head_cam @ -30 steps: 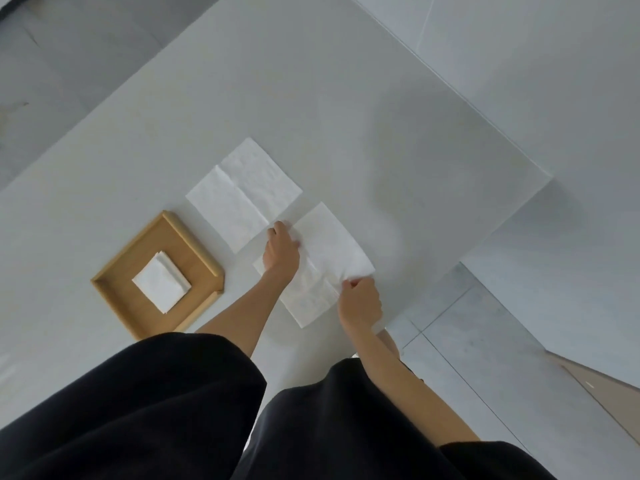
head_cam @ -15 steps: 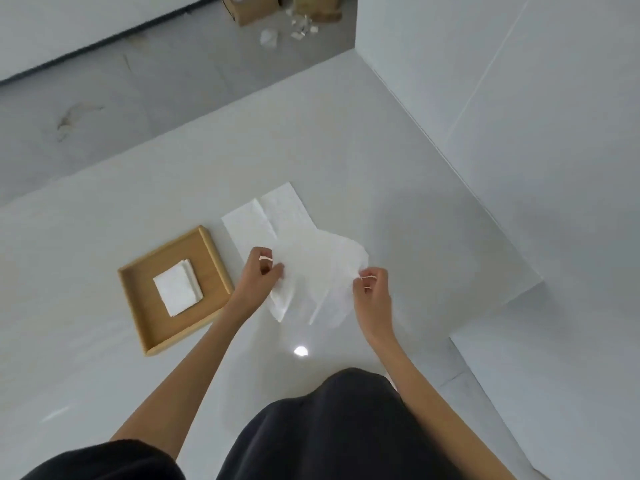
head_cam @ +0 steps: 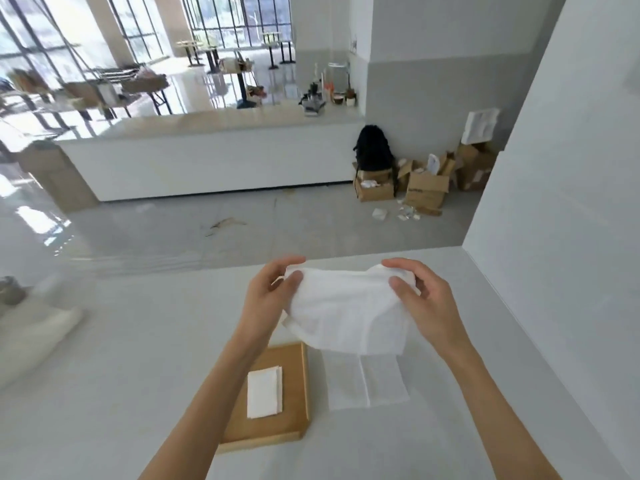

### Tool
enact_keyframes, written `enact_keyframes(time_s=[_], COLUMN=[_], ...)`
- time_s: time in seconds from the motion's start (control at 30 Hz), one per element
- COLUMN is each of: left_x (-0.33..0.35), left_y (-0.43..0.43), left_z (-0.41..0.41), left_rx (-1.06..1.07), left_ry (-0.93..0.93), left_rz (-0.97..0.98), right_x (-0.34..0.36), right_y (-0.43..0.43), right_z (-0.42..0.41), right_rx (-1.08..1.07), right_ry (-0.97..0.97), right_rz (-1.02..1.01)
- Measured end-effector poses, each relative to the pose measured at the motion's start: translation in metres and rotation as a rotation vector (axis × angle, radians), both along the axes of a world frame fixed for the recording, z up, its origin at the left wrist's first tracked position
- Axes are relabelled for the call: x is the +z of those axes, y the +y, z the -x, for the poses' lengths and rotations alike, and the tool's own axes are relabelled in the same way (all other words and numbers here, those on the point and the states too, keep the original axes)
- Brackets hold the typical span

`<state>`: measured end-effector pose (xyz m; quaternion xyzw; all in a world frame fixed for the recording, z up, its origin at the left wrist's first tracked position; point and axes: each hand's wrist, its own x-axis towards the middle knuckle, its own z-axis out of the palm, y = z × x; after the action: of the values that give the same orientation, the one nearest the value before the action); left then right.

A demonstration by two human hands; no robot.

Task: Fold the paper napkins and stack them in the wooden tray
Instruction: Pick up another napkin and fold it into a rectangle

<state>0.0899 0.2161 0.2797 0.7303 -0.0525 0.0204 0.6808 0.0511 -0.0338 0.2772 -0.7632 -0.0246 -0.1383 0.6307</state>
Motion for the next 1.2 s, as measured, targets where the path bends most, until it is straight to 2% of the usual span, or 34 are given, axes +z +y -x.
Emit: enact_keyframes(time_s=[0.1,0.27,0.4,0.5,0.63,0.67,0.77,0.8,0.97,1.03,1.1,1.2], left_x=[0.034,0.068,0.094,0.117,0.140,0.144,0.151,0.152,0.140,0.130,0.122,0.112], left_y=[0.019,0.041,0.046,0.044,0.038,0.038,0.038,0.038,0.055,0.061,0.063,0.062], left_z=[-0.007,-0.017,-0.026,-0.031,-0.032,-0.033,-0.034,-0.035,-0.041,-0.040,-0.036,-0.030], left_rx=[0.008,-0.148,-0.230,-0.246,-0.321,-0.353,-0.398,-0.388,-0.230,-0.240,-0.253,-0.234], left_ry=[-0.043,-0.097,-0.092,-0.150,-0.221,-0.232,-0.283,-0.285,-0.140,-0.074,-0.018,0.009], left_rz=[0.096,0.203,0.188,-0.001,-0.182,-0.226,-0.339,-0.341,-0.179,-0.069,0.102,0.236], right_x=[0.033,0.057,0.043,0.038,0.035,0.034,0.027,0.026,0.050,0.069,0.083,0.088], right_y=[0.009,0.025,0.033,0.042,0.046,0.049,0.062,0.067,0.063,0.052,0.045,0.037], right_z=[-0.006,-0.004,0.004,0.009,0.010,0.010,0.009,0.009,-0.002,-0.007,-0.011,-0.014], right_rx=[0.084,0.257,0.258,0.239,0.383,0.391,0.313,0.254,0.027,-0.022,0.035,0.079], right_ry=[0.018,0.037,0.044,0.049,0.208,0.225,0.143,0.101,-0.047,-0.087,-0.058,-0.004], right_rz=[-0.156,-0.440,-0.336,-0.277,0.225,0.218,-0.087,-0.125,-0.220,-0.231,-0.172,0.076])
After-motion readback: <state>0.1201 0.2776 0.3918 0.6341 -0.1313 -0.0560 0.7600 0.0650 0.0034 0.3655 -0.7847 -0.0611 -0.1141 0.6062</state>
